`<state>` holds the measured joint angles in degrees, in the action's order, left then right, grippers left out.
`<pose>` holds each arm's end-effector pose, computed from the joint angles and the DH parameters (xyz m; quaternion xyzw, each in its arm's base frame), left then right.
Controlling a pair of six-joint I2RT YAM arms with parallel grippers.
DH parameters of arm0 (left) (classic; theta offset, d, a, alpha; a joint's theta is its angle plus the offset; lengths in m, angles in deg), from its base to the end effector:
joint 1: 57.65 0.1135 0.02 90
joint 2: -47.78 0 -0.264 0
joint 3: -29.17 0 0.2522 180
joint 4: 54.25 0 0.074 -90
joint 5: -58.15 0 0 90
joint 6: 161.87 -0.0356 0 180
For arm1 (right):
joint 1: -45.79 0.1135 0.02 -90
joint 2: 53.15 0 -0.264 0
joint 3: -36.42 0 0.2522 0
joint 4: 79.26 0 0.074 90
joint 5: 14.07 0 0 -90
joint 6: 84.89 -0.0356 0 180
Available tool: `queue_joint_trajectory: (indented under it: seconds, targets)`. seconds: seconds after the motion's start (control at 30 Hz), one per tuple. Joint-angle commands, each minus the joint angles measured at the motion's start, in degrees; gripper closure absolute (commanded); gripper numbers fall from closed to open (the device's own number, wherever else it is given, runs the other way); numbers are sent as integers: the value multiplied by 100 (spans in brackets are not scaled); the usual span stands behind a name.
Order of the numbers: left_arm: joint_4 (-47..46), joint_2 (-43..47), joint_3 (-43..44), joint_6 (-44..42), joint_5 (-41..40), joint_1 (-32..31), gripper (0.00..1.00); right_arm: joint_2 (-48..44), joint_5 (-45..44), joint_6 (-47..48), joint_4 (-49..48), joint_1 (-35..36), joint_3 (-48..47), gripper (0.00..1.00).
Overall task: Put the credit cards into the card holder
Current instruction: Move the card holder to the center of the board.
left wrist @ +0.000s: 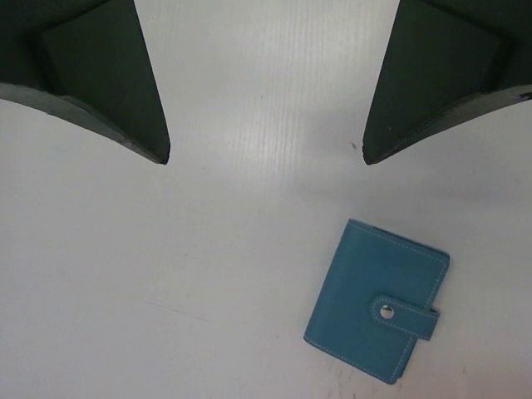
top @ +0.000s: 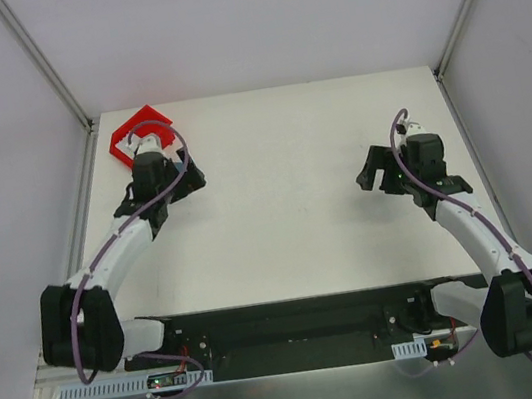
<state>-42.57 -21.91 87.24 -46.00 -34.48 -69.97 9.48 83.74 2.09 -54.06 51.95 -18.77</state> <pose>0.2700 -0.0573 0.2670 -0.1110 0.8278 -0.1617 0.5256 0.2388 0.0306 0.2564 -0.0567 0.8741 0.0979 0.4725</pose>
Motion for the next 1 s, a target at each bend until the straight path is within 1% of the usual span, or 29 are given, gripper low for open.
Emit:
queue_joint_trajectory:
  seconds: [0.0, 0.07, 0.1, 0.23, 0.3, 0.37, 0.43, 0.47, 0.53, 0.6, 0.63, 0.7, 0.83, 0.97]
  targets:
    - [59, -1088, 1059, -555, -255, 45, 1, -41, 519, -216, 121, 26, -5, 1]
    - [191, -1606, 1613, -810, -377, 45, 1, 12, 598, -268, 174, 18, -5, 1]
    - [374, -1827, 1868, -890, -474, 45, 1, 38, 607, -286, 200, 18, 3, 3]
    - [621, -2697, 2563, -1206, -563, 71, 1, 47, 686, -339, 262, 26, 82, 4]
    - [980, -3084, 2985, -1198, -624, 133, 1, 56, 721, -348, 332, 26, 100, 4]
    - [991, -3331, 3083, -1163, -686, 212, 1, 65, 765, -330, 428, 26, 91, 4]
    - [1148, -3647, 3310, -1084, -153, 439, 1, 65, 818, -313, 464, 26, 109, 4]
    - [1254, -3787, 3407, -901, 7, 554, 1, 74, 836, -313, 473, 26, 135, 4]
    - [1263, -3946, 3426, -846, 228, 669, 1, 91, 871, -321, 447, 18, 170, 4]
    - [1255, -4034, 3400, -890, 255, 678, 1, 135, 897, -356, 438, 26, 205, 4]
    - [1272, -4122, 3434, -943, 437, 678, 1, 170, 897, -374, 438, 18, 223, 3]
    - [1517, -4324, 3618, -874, 597, 687, 1, 240, 976, -418, 412, 18, 249, 3]
    - [1842, -4535, 3698, -689, 861, 704, 1, 346, 1090, -506, 420, 26, 267, 3]
    - [1975, -4483, 3383, -583, 853, 652, 1, 320, 1126, -567, 368, 26, 363, 3]
